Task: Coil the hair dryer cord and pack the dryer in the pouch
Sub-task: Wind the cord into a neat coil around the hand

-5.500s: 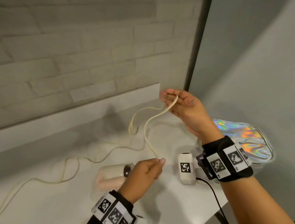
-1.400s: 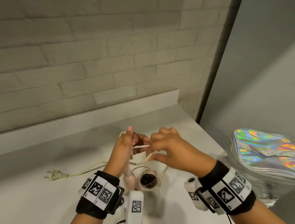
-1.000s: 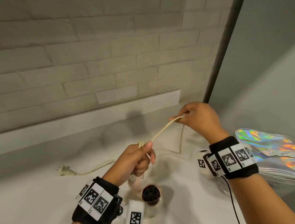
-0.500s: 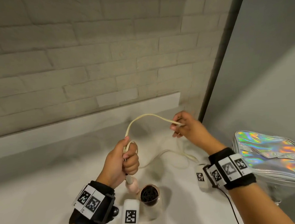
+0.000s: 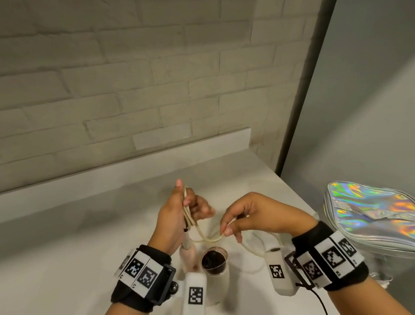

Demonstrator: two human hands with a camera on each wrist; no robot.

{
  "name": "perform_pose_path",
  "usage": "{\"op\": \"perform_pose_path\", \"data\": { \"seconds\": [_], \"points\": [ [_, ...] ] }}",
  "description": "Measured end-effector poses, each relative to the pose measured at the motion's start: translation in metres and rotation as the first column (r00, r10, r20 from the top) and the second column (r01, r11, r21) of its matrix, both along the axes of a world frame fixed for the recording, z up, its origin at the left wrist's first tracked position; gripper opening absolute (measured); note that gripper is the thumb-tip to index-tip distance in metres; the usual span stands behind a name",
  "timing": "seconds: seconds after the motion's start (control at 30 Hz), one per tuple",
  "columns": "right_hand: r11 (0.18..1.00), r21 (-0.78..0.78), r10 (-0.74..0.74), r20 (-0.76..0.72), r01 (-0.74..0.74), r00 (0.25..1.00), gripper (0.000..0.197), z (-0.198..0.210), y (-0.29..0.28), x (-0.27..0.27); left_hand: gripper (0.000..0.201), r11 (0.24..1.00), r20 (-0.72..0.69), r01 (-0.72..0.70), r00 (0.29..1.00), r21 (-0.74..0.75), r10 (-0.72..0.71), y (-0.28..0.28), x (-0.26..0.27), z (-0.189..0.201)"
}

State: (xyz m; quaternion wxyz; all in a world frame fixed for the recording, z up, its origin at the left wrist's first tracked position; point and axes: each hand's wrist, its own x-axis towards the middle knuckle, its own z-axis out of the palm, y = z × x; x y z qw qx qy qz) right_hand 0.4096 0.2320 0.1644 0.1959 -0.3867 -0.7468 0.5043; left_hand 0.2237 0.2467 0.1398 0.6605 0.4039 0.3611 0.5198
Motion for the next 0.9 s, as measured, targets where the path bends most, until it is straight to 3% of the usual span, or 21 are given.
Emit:
{"op": "perform_pose_path", "data": {
  "seconds": [0.07, 0.13, 0.33, 0.4, 0.47, 0.6, 0.67, 0.73, 0.8, 0.9],
  "points": [
    [1.0, 0.007, 0.004, -0.081, -0.004, 0.997, 0.013, 0.006, 0.002, -0.009, 0.053, 0.999, -0.129, 0.025, 0.991, 0.037, -0.02, -0.002, 0.012, 0.002],
    [0.996, 0.022, -0.087, -0.17, 0.092, 0.982, 0.009, 0.005, 0.008, -0.017, 0.05, 0.996, -0.292, 0.025, 0.957, 0.086, 0.001, -0.004, 0.02, 0.005],
    [0.897, 0.125, -0.385, -0.247, 0.423, 0.889, 0.011, 0.004, 0.007, -0.02, 0.059, 0.989, -0.411, 0.096, 0.911, 0.113, -0.042, -0.006, 0.023, 0.009],
    [0.853, 0.201, -0.434, -0.238, 0.481, 0.869, 0.022, 0.006, 0.008, -0.021, 0.059, 0.984, -0.481, 0.14, 0.874, 0.106, -0.073, -0.009, 0.022, 0.01],
    [0.832, 0.282, -0.448, -0.167, 0.478, 0.878, 0.029, 0.006, 0.013, -0.02, 0.052, 0.98, -0.468, 0.187, 0.874, 0.07, -0.133, -0.009, 0.022, 0.011],
    [0.914, 0.306, -0.332, 0.183, 0.267, 0.926, 0.02, 0.01, 0.026, -0.001, 0.047, 0.971, -0.555, 0.231, 0.816, 0.058, -0.161, -0.009, 0.012, 0.012],
    [0.918, 0.342, -0.313, 0.32, 0.199, 0.894, 0.013, 0.012, 0.03, 0.009, 0.029, 0.968, -0.56, 0.242, 0.811, 0.062, -0.167, -0.008, 0.007, 0.011],
    [0.855, 0.465, -0.418, 0.35, 0.232, 0.838, 0.014, 0.008, 0.035, 0.012, 0.023, 0.964, -0.534, 0.263, 0.822, 0.049, -0.197, -0.01, 0.005, 0.009],
    [0.727, 0.59, -0.576, 0.244, 0.352, 0.78, 0.01, -0.001, 0.045, 0.017, 0.037, 0.961, -0.499, 0.273, 0.839, 0.04, -0.218, -0.012, 0.008, 0.007],
    [0.643, 0.437, -0.665, -0.091, 0.629, 0.742, 0.011, -0.005, 0.057, 0.03, 0.053, 0.956, -0.443, 0.291, 0.863, 0.04, -0.244, -0.016, 0.007, 0.005]
  ]
}}
